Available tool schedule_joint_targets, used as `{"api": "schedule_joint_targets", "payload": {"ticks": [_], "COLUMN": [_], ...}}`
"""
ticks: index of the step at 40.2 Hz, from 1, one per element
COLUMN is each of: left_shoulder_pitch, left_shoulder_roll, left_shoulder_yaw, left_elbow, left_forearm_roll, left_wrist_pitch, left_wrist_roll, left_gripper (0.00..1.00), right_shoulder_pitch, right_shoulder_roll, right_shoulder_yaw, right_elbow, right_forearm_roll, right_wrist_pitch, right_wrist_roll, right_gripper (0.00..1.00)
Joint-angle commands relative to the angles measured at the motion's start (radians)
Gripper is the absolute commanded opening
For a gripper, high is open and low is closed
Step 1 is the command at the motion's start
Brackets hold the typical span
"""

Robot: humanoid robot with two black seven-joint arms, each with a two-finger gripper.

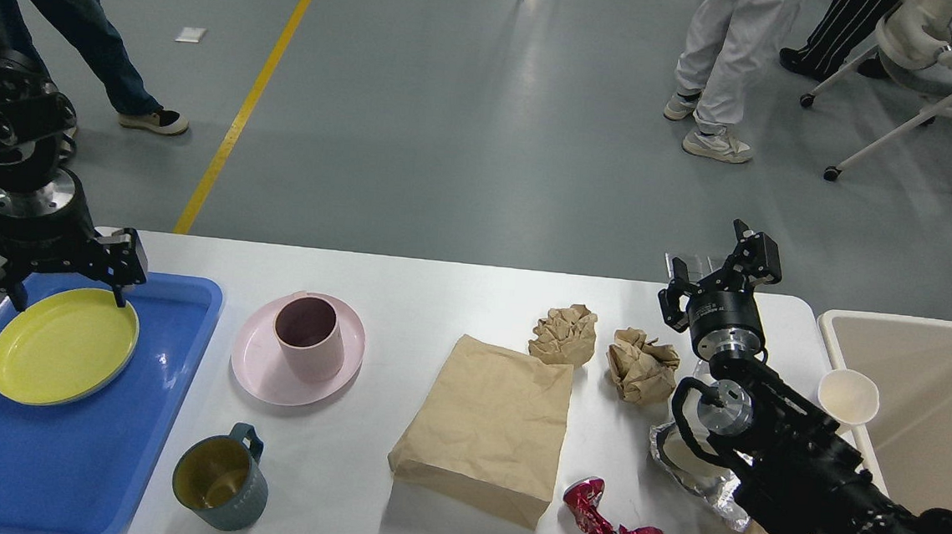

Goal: Tidy desktop
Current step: 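Lower the left gripper and grasp the teal mug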

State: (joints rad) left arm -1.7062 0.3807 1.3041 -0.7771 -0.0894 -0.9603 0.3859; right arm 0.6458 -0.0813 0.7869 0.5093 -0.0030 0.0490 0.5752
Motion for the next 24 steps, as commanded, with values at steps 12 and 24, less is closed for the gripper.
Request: {"api": "schedule_joint_targets", "payload": {"ticks": [12, 24], "left_shoulder_pitch": [-0.222, -0.119], "left_shoulder_roll": [-0.034, -0.062], "left_shoulder_yaw": [0.023, 0.009], "left_elbow": [-0.405, -0.401], "left_forearm_roll": [0.023, 0.03], "left_wrist_pitch": [0.0, 0.0], "left_wrist_roll": [-0.012, -0.002], "left_gripper": [0.96, 0.96], "right_shoulder_pitch": [0.0, 0.0], "right_shoulder_roll": [0.0, 0.0], "right_shoulder_yaw": [0.0, 0.0], "right_elbow": [0.0, 0.0], "right_forearm_roll": [0.0, 0.0], "right_wrist_pitch": [0.0, 0.0], "right_wrist_roll": [0.0, 0.0], "right_gripper": [1.0, 1.0]}}
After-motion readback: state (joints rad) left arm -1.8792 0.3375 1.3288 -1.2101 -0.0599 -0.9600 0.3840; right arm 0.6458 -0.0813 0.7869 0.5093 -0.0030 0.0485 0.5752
